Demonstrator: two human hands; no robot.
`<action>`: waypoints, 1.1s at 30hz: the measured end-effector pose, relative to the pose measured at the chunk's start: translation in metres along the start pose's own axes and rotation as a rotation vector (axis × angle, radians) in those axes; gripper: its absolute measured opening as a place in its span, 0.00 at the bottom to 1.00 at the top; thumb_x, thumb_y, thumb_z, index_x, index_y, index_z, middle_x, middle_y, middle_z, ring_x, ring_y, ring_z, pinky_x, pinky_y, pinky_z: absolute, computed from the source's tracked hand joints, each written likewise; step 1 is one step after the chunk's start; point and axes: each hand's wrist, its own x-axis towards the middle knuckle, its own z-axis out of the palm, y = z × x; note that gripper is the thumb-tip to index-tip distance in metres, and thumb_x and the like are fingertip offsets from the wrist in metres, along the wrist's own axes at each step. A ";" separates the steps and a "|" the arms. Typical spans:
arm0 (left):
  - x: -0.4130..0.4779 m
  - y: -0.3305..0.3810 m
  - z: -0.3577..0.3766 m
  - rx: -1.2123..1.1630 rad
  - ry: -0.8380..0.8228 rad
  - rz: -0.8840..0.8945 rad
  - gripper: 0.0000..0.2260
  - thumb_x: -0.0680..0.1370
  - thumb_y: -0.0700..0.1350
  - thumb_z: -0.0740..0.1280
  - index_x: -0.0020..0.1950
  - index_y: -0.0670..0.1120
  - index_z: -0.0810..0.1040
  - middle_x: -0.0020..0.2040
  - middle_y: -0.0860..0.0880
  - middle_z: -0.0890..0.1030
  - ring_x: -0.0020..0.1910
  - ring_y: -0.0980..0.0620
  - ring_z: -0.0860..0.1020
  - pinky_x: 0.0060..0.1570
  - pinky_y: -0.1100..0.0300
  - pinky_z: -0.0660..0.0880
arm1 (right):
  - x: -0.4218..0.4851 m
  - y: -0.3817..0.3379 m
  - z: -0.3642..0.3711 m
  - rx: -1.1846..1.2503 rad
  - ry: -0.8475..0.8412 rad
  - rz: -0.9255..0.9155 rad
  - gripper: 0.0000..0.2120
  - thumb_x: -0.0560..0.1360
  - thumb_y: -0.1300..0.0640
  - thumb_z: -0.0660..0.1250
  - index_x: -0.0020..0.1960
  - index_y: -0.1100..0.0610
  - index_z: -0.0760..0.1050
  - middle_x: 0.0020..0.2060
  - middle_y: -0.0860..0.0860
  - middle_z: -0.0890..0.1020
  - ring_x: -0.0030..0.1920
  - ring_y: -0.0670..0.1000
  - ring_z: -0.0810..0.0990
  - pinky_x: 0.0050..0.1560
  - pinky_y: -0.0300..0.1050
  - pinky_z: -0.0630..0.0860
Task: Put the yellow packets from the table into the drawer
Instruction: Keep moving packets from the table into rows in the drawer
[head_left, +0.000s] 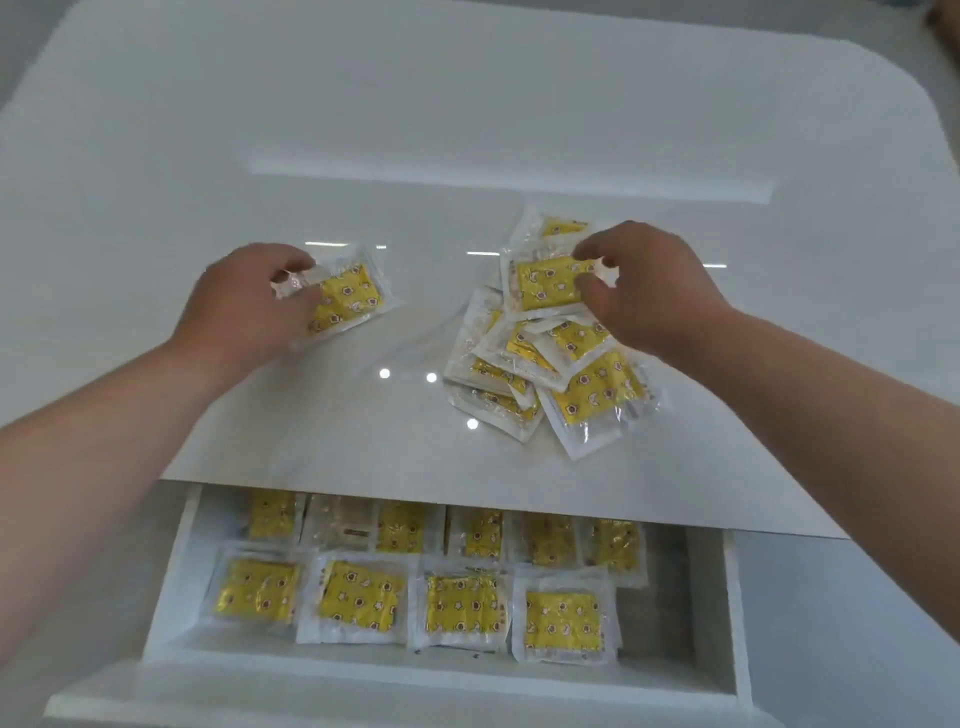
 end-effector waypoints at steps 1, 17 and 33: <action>0.009 -0.004 0.002 0.044 -0.044 -0.018 0.15 0.75 0.45 0.69 0.61 0.46 0.78 0.59 0.47 0.77 0.54 0.46 0.75 0.51 0.59 0.66 | 0.015 0.002 0.004 -0.026 -0.011 0.003 0.16 0.78 0.54 0.64 0.64 0.55 0.76 0.61 0.52 0.77 0.61 0.54 0.75 0.61 0.46 0.68; 0.043 0.017 0.013 0.267 -0.332 -0.217 0.28 0.64 0.45 0.79 0.59 0.42 0.70 0.50 0.45 0.73 0.50 0.42 0.73 0.41 0.55 0.67 | 0.067 0.021 0.016 -0.456 -0.378 -0.064 0.27 0.69 0.38 0.68 0.60 0.56 0.72 0.56 0.57 0.72 0.55 0.59 0.72 0.55 0.52 0.69; 0.027 0.066 0.026 -0.373 -0.328 -0.377 0.07 0.71 0.41 0.74 0.42 0.45 0.76 0.40 0.49 0.81 0.30 0.56 0.81 0.28 0.65 0.75 | 0.038 0.068 -0.025 0.339 -0.164 0.406 0.16 0.67 0.56 0.76 0.51 0.58 0.74 0.41 0.52 0.80 0.40 0.52 0.79 0.38 0.42 0.75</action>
